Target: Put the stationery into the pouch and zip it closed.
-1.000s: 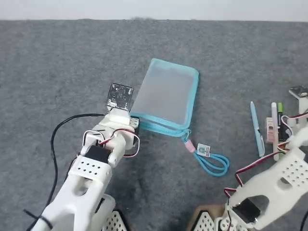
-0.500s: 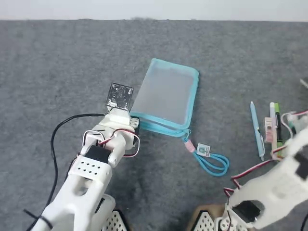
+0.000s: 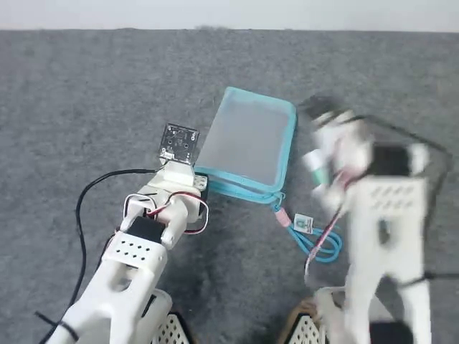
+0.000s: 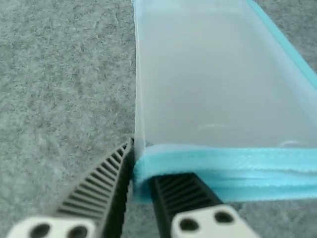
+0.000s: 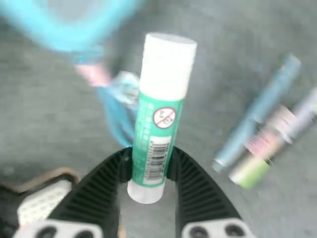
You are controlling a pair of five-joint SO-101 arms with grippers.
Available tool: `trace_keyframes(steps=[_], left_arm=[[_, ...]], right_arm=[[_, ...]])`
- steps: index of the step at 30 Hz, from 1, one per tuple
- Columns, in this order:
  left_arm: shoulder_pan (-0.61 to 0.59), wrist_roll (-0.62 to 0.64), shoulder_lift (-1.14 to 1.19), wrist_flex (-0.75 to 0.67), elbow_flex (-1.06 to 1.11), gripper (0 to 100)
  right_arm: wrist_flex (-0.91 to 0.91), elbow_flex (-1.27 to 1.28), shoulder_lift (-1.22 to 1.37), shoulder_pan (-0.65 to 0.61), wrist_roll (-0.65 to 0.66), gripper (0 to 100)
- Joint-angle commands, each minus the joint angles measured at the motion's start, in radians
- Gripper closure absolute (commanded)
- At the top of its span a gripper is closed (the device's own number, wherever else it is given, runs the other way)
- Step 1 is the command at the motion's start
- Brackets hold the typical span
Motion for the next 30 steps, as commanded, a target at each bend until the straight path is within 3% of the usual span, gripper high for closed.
trace_keyframes(steps=[1, 4, 9, 15, 30], left_arm=[[0.011, 0.017, 0.012, -0.043, -0.036, 99], [0.055, 0.015, 0.012, -0.043, -0.038, 99], [0.130, 0.011, 0.006, -0.044, -0.038, 99], [0.133, 0.011, 0.006, -0.043, -0.050, 99], [0.218, -0.061, 0.003, -0.037, -0.047, 99]], right_arm=[[0.035, 0.100, -0.134, -0.282, -0.120, 99.2], [0.013, 0.144, -0.128, -0.378, -0.149, 99.2], [-0.007, 0.144, -0.042, -0.383, -0.150, 99.2], [-0.053, 0.127, 0.116, -0.375, -0.158, 99.2], [0.018, -0.364, 0.573, -0.176, -0.305, 99.2]])
